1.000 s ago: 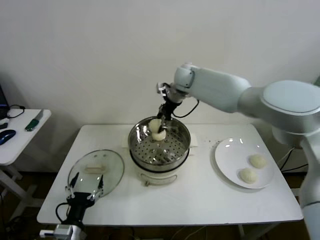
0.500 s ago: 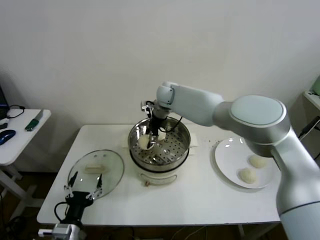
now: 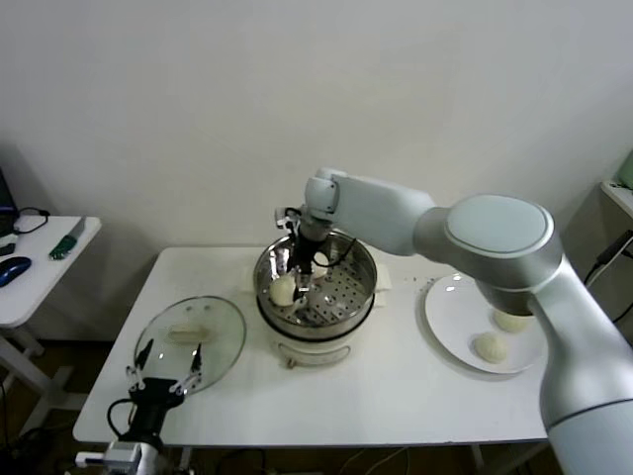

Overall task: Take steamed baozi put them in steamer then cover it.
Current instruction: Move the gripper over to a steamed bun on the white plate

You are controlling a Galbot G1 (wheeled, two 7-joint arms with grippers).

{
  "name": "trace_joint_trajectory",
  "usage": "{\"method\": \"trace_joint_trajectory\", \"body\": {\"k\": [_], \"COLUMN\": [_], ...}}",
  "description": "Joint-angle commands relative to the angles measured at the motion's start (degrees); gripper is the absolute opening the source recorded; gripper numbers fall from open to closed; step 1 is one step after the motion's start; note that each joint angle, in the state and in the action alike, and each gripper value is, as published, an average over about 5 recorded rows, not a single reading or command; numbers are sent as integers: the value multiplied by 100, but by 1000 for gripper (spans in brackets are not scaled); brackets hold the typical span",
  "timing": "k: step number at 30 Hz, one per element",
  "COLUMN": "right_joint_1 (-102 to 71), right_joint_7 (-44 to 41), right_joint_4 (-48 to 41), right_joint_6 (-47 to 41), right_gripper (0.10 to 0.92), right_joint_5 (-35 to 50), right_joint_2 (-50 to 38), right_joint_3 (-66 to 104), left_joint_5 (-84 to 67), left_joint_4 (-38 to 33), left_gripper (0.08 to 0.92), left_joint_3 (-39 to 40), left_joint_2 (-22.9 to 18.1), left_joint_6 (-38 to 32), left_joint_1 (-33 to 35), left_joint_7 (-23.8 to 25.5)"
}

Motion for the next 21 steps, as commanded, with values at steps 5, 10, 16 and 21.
{"method": "trace_joint_trajectory", "body": {"k": [5,10,16,21], "right_joint_1": [1012,1696,2011,1893], "right_joint_7": [-106,-149,-185,-218], "right_joint_4": [1170,2290,3149,3496], "right_joint_6": [20,31,89,141], "right_gripper": [823,823,823,823], "right_joint_5": [31,-12,-751,-1398], "right_joint_2": [-1172,-2358,-3833,-4794], "right_joint_3": [-121,-389,-553,-646], "left_joint_5": [7,26,36,57], "left_joint_4": [-25,-14,-12,-7], "left_gripper": [823,823,823,823], "left_joint_3": [-11,10,17,31], "left_joint_2": [-3,-11,-11,-15], "left_joint_6": [4,13,31,63], "left_joint_1": [17,1,-22,-50], "left_joint_7": [-4,-6,-12,-13]}}
